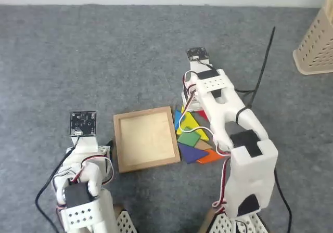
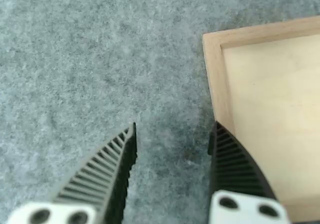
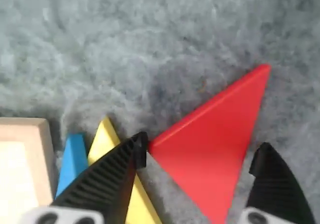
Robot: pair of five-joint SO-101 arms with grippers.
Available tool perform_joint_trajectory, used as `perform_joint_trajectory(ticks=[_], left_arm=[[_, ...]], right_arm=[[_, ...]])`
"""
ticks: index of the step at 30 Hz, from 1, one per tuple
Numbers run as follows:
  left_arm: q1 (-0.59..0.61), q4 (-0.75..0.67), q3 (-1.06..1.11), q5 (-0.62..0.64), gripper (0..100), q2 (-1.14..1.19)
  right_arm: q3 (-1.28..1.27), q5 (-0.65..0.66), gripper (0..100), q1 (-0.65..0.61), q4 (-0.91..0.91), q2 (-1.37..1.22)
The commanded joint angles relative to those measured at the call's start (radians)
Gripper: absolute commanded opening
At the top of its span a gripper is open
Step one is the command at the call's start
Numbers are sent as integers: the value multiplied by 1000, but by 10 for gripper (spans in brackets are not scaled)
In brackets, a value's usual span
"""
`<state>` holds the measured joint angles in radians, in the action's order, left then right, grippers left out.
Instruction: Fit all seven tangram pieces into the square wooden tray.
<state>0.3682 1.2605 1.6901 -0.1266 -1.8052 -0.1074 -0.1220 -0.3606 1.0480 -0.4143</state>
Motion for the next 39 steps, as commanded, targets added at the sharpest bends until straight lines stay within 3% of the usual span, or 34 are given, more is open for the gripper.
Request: perform_joint_trajectory(ticks=[1, 16, 23, 35, 39], left_arm=[[5, 3, -4, 9, 225, -15], [5, 3, -4, 9, 225, -15], [5, 3, -4, 9, 225, -15], [5, 3, -4, 9, 225, -15], [5, 3, -4, 9, 225, -15]], right_arm=[[52, 15, 254, 22, 13, 18], [57, 15, 99, 42, 13, 10], [-32, 18, 40, 47, 4, 160], [-124, 57, 34, 24, -33, 292], [-124, 123, 34, -79, -31, 328]])
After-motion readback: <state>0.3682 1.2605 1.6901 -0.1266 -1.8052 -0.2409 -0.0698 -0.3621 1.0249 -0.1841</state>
